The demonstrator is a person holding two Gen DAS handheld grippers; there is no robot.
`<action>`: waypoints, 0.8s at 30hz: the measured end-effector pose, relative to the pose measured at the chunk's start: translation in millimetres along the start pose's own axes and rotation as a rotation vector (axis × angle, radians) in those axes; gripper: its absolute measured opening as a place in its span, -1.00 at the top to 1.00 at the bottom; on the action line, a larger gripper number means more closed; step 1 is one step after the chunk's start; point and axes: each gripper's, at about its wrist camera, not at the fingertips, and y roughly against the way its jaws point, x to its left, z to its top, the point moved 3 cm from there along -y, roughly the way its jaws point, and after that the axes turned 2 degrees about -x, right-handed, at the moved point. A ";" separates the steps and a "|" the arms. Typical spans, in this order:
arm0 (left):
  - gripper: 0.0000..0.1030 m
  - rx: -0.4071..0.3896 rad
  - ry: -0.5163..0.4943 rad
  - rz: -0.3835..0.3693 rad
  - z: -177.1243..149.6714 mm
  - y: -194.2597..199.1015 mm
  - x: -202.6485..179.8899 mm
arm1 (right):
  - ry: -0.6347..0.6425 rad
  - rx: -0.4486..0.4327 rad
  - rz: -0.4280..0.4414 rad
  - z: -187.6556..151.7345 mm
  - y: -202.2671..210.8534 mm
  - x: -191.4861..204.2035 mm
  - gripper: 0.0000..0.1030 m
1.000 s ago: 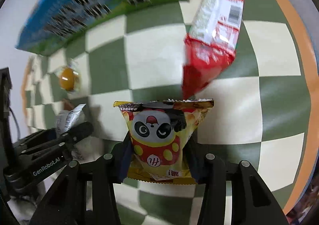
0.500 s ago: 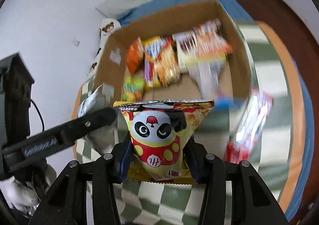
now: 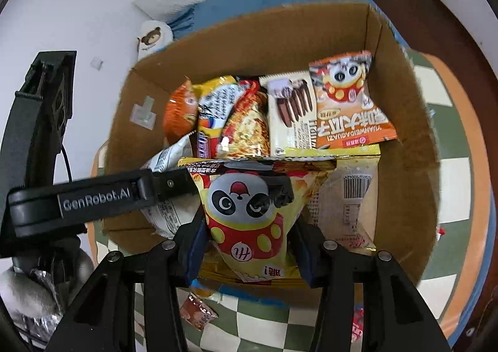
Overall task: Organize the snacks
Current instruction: 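Carry both bags into the box and open both tools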
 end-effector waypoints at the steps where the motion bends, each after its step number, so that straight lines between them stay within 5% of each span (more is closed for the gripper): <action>1: 0.12 0.019 -0.001 0.002 0.3 -6.6 0.7 | -0.008 0.016 0.001 1.0 -6.5 -2.0 -0.49; 2: -0.01 0.037 0.007 -0.001 -0.8 -12.4 2.4 | -0.020 0.027 -0.004 1.7 -11.1 -5.6 -0.71; 3: -0.09 0.043 0.010 -0.007 -2.1 -15.0 3.3 | -0.021 0.030 -0.008 2.3 -13.7 -7.4 -0.72; 5: -0.59 0.028 0.010 0.013 -3.2 -17.7 6.1 | -0.010 0.044 -0.027 3.0 -18.4 -11.4 -0.72; 16: -0.63 -0.043 -0.011 0.054 -14.0 -3.1 11.2 | 0.034 0.039 -0.143 -3.0 -11.1 -24.9 -0.85; 24: -0.63 -0.189 -0.083 0.142 -39.9 38.2 11.4 | 0.022 -0.053 -0.200 -13.0 23.8 -25.5 -0.86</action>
